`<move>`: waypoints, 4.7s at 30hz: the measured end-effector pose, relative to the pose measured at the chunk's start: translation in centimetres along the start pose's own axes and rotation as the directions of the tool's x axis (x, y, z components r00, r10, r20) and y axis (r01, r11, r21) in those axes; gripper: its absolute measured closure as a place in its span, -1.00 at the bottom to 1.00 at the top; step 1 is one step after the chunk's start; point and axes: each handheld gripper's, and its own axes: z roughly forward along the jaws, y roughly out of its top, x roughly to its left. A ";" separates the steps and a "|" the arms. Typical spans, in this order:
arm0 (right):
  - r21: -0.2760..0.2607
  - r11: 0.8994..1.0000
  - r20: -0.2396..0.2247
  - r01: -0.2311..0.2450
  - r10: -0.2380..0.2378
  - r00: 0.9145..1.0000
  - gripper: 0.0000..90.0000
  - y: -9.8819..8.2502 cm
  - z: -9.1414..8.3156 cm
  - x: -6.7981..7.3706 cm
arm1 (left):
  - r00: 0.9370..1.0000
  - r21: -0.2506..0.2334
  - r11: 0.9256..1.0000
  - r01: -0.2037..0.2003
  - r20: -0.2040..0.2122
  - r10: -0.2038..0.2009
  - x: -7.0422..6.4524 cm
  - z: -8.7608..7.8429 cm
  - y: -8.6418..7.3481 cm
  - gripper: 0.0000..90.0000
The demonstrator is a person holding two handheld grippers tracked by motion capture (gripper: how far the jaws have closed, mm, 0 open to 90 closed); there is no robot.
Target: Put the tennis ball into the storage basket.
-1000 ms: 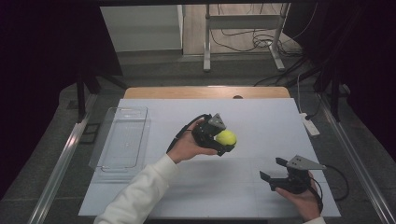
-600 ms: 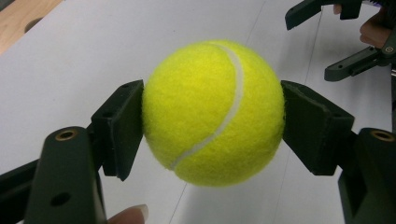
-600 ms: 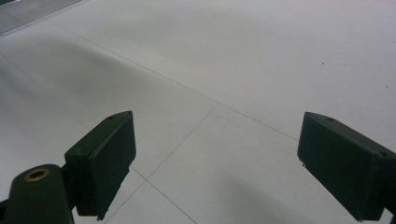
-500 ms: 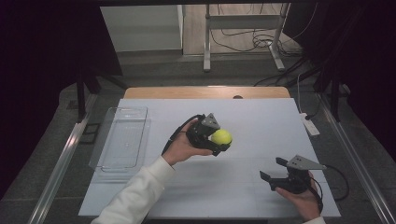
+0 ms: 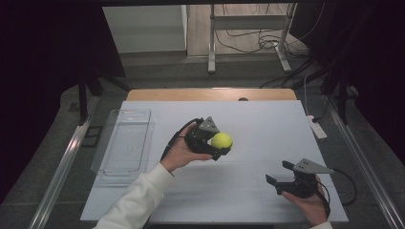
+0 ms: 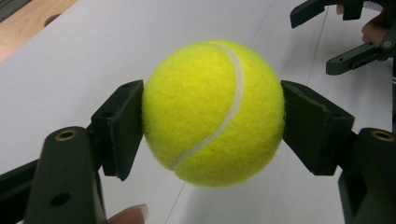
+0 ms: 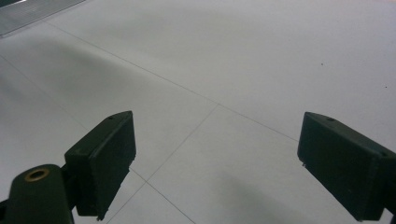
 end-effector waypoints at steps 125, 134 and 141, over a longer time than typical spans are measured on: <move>0.010 1.000 0.005 0.002 -0.002 1.000 -0.74 -0.2 0.0 0.1 | 0.970 -0.135 0.977 0.163 -0.160 -0.184 3.3 -8.2 -7.9 -0.40; 0.010 1.000 0.007 0.001 -0.001 1.000 -0.74 -0.2 0.0 0.1 | 0.966 -0.146 0.974 0.171 -0.171 -0.195 3.6 -8.8 -8.3 -0.40; 0.011 1.000 0.008 0.002 -0.002 1.000 -0.74 -0.2 0.0 0.0 | 0.963 -0.148 0.973 0.175 -0.179 -0.200 3.8 -9.2 -8.7 -0.40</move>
